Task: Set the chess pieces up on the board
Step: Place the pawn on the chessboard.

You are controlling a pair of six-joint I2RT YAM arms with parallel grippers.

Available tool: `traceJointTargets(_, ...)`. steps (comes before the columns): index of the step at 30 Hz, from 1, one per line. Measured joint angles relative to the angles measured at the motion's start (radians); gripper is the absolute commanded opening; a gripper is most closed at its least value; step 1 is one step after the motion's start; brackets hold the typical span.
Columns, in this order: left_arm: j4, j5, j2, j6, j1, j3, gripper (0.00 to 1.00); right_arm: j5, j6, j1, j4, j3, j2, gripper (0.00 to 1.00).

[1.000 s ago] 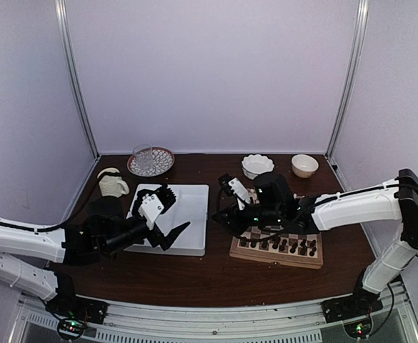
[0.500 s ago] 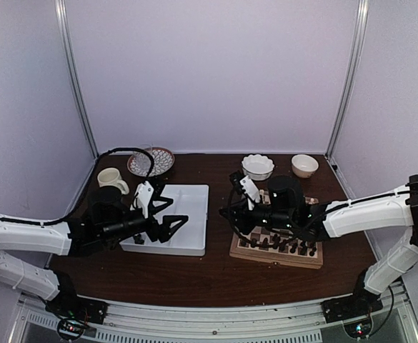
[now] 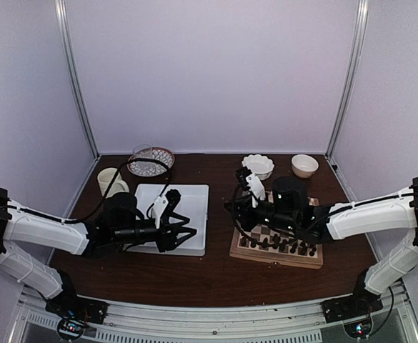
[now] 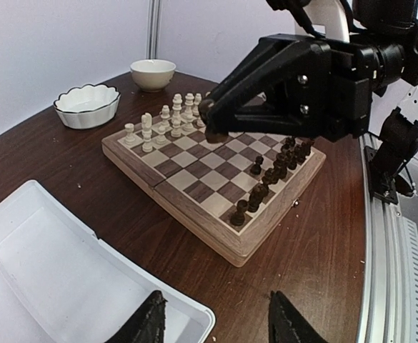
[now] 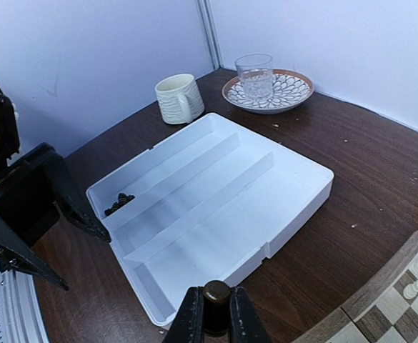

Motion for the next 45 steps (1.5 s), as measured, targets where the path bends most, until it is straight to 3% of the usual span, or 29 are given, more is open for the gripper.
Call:
traceJointTargets(8, -0.003, 0.003, 0.017, 0.001, 0.000, 0.011, 0.47, 0.244, 0.001, 0.000, -0.045, -0.019, -0.004, 0.05)
traceJointTargets(13, -0.004, 0.003, 0.017, 0.001, 0.000, 0.019, 0.47, 0.318, -0.017, -0.003, -0.015, -0.078, 0.017, 0.01)
traceJointTargets(30, -0.026, 0.016, 0.048, 0.002, 0.000, 0.035, 0.46, 0.164, -0.043, -0.119, -0.154, 0.012, 0.164, 0.06)
traceJointTargets(45, -0.037, 0.026, 0.058, 0.000, 0.000, 0.047, 0.46, 0.146, -0.072, -0.143, -0.240, 0.080, 0.225, 0.07)
